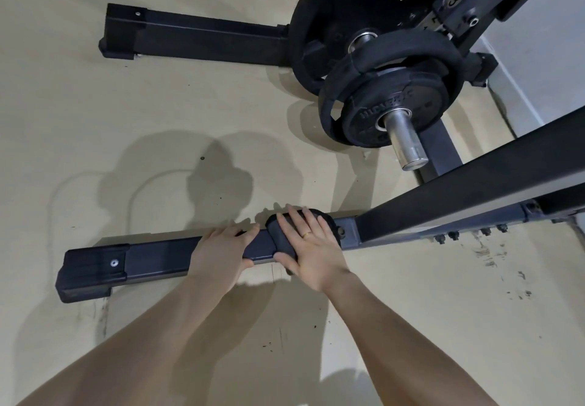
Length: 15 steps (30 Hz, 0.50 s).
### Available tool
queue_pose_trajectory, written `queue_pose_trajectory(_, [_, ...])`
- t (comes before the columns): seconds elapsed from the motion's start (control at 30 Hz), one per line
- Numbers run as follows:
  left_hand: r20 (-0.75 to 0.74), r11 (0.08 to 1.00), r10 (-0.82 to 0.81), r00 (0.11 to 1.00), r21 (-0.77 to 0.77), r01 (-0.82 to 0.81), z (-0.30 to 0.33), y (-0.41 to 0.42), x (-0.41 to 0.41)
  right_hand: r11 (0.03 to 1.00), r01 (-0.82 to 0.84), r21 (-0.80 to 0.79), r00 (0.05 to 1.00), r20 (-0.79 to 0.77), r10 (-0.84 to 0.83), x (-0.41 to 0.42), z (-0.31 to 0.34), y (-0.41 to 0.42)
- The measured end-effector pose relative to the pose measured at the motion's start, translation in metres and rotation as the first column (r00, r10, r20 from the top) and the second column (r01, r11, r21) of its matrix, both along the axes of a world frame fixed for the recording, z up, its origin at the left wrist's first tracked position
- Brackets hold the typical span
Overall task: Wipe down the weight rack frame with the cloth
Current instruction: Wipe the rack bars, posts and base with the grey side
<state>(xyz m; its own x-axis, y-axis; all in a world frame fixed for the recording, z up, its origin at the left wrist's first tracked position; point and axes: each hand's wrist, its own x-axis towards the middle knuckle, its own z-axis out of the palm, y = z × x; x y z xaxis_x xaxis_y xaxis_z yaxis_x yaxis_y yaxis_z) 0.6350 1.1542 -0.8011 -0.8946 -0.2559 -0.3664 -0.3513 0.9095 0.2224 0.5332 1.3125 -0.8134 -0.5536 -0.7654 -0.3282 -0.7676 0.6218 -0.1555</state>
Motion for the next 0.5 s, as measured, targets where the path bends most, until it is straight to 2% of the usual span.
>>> queue_pose_trajectory(0.07, [-0.003,1.0,0.011,1.0,0.007,-0.011,0.0,0.0,0.0,0.999,0.041,-0.005,0.999,-0.015,-0.041,-0.011,-0.004,-0.008])
queue_pose_trajectory(0.17, [0.004,1.0,0.014,1.0,0.02,-0.014,0.002,0.001,0.001,0.971,0.222,-0.093,0.969,-0.091,-0.23,0.011,-0.008,-0.01])
queue_pose_trajectory(0.23, [-0.005,1.0,0.007,1.0,0.009,-0.007,0.002,0.001,0.001,0.944,0.269,-0.19,0.944,-0.144,-0.298,0.029,-0.014,-0.008])
queue_pose_trajectory(0.33, [-0.02,1.0,0.012,1.0,0.017,-0.012,0.002,0.002,0.001,0.942,0.213,-0.259,0.957,-0.14,-0.254,0.015,-0.008,-0.014])
queue_pose_trajectory(0.4, [-0.011,0.999,0.012,1.0,0.032,-0.012,0.003,0.001,0.001,0.915,0.24,-0.325,0.952,-0.104,-0.287,-0.012,0.009,-0.019])
queue_pose_trajectory(0.5, [-0.05,0.998,-0.045,0.998,0.033,0.046,0.001,-0.002,-0.004,0.921,0.152,-0.357,0.912,-0.308,-0.27,-0.041,0.031,-0.011])
